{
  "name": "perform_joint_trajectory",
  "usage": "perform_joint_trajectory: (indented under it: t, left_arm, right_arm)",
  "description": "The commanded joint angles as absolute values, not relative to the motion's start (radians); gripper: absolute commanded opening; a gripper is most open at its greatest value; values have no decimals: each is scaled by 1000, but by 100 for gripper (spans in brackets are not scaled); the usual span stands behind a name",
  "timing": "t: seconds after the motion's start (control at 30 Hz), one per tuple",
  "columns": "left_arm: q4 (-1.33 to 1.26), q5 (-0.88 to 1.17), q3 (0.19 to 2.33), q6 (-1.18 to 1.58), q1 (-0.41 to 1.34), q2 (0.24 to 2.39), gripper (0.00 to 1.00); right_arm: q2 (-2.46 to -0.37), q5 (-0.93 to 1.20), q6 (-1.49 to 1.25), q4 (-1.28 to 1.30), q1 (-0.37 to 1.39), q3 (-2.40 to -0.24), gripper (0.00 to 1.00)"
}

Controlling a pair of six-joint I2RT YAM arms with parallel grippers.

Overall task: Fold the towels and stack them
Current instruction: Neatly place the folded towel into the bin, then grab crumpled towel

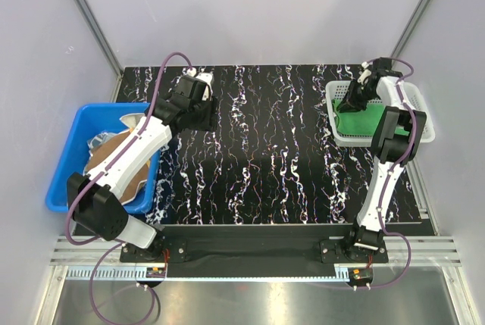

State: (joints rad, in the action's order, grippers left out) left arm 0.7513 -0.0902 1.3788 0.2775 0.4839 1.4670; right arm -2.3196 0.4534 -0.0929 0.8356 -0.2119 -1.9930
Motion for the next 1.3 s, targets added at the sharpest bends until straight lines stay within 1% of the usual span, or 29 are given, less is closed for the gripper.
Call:
perform_joint_trajectory:
  t: [0.0, 0.1, 0.17, 0.2, 0.3, 0.33, 0.4, 0.43, 0.5, 0.57, 0.6, 0.67, 0.83, 0.97, 1.03, 1.07, 1.1, 1.13, 1.2, 1.27]
  left_arm:
    - [755, -127, 1434, 282, 488, 1427, 57]
    - [797, -216, 1502, 284, 479, 1416, 58]
    - [818, -268, 1537, 293, 454, 1414, 58]
    - [839, -276, 1561, 302, 442, 1413, 58]
    - [867, -334, 1552, 324, 378, 1404, 59]
    - [876, -377, 1543, 330, 355, 1399, 59]
    - [905, -429, 1496, 344, 279, 1387, 59]
    - [908, -469, 1477, 347, 249, 1381, 59]
    - [904, -471, 1431, 356, 135, 1361, 60]
    - [868, -401, 1370, 356, 15, 1351, 60]
    - [853, -344, 1353, 353, -21, 1354, 60]
    - [819, -315, 1312, 348, -92, 1390, 61]
    - [805, -305, 1276, 411, -239, 1520, 59]
    - [759, -285, 1265, 416, -276, 1623, 57]
    - [782, -290, 1293, 416, -278, 1708, 44]
    - [793, -288, 1316, 413, -278, 1733, 35]
    - [798, -298, 1327, 408, -278, 1747, 20]
    - [810, -302, 1334, 403, -278, 1758, 10]
    - [816, -299, 1368, 379, -278, 1746, 0]
    - [836, -298, 1403, 364, -276, 1714, 0]
  right_arm:
    - [-2204, 431, -139, 842, -207, -2011, 34]
    - [-2155, 437, -178, 854, -207, -2023, 44]
    - [-2117, 425, -204, 864, -196, -2025, 48]
    - [-2102, 423, -210, 864, -190, -2014, 53]
    - [-2048, 411, -210, 864, -150, -1985, 58]
    - [-2031, 405, -210, 862, -138, -1973, 62]
    - [-1978, 400, -207, 841, -106, -1919, 64]
    - [-1956, 396, -210, 832, -94, -1896, 69]
    - [-1876, 419, -216, 769, -51, -1808, 78]
    - [-1800, 448, -224, 697, -20, -1746, 87]
    - [-1781, 451, -232, 680, -6, -1705, 88]
    - [-1743, 485, -245, 637, 43, -1663, 91]
    - [-1714, 520, -255, 591, 83, -1643, 93]
    - [-1704, 543, -262, 571, 97, -1629, 93]
    - [-1706, 543, -261, 561, 101, -1623, 93]
    - [-1706, 543, -258, 566, 104, -1624, 93]
    - [-1709, 542, -255, 572, 104, -1628, 93]
    - [-1707, 538, -253, 575, 107, -1628, 93]
    - [-1704, 534, -250, 577, 107, -1624, 93]
    - [-1695, 528, -250, 580, 107, -1624, 93]
